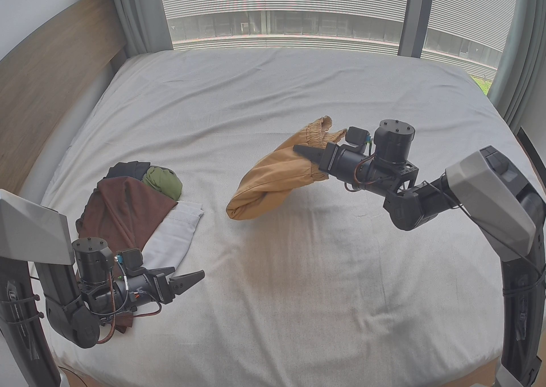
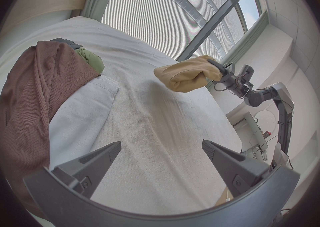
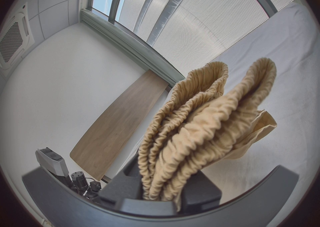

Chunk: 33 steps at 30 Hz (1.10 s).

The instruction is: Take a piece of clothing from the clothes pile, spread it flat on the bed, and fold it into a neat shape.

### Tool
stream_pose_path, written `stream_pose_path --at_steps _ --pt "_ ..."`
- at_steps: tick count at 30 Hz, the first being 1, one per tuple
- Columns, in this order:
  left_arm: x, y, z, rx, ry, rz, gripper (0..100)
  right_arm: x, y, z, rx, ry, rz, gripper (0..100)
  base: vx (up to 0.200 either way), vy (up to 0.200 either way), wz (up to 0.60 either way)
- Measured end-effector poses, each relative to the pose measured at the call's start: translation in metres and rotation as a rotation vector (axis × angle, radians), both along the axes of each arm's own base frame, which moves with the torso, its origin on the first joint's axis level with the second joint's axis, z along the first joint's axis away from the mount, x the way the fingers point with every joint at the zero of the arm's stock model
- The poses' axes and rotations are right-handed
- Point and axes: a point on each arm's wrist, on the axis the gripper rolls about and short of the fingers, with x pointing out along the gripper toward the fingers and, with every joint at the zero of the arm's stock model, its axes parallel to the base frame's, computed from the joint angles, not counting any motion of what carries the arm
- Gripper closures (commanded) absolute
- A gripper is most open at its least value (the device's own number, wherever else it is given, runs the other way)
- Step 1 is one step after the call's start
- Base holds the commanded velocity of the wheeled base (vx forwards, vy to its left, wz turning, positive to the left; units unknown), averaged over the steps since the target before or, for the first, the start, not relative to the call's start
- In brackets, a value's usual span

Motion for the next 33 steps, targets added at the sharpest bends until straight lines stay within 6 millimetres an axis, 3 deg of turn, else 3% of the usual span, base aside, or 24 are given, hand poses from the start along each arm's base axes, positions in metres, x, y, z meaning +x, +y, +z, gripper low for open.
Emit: stream_pose_path --at_steps 6,13,21,33 --pt "-0.001 0.001 0.000 -0.001 0.001 0.003 0 0.012 -0.001 -0.042 -0.036 0.054 -0.011 100 0.000 0.000 0.00" --pt "-0.001 0.004 0.001 -0.006 0.000 0.001 0 0.007 -0.024 -0.092 -0.107 0.143 -0.047 100 0.000 0.000 0.00" --pt "0.000 0.004 0.001 -0.006 -0.002 0.001 0 -0.006 -0.041 -0.113 -0.119 0.169 -0.087 100 0.000 0.000 0.00" --pt "0.001 0.004 0.002 -0.007 -0.005 0.001 0 -0.014 -0.043 -0.137 -0.130 0.195 -0.099 100 0.000 0.000 0.00"
